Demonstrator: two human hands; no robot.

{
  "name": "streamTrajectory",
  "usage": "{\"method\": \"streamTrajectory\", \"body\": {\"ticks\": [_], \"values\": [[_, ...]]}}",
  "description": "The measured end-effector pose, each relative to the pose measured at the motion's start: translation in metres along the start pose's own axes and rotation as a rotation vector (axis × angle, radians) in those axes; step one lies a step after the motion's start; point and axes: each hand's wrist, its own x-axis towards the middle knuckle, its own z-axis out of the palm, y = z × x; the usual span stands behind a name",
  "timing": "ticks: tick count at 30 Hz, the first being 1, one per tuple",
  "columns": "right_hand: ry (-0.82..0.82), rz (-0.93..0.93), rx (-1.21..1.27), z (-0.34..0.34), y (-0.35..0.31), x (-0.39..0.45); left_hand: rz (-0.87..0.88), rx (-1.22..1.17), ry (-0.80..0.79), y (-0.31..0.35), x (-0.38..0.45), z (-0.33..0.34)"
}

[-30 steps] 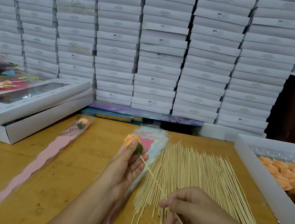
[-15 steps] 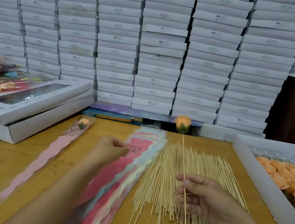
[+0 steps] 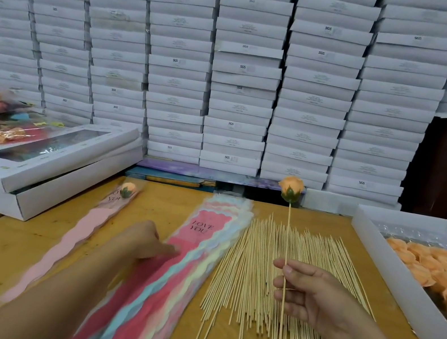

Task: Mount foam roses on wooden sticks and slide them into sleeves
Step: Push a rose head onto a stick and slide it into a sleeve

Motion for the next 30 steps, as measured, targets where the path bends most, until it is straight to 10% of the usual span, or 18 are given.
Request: {"method": "streamTrajectory", "body": {"ticks": [19,30], "values": [[0.002,-0.002,0.009,-0.003,0.001,0.002,0.008,-0.351,-0.078,-0.003,-0.003,-0.009],[-0.087,0.079,0.111,0.004,0.004,0.001,0.189,-0.814,-0.472,0.051,-0.093,0.009]]}}
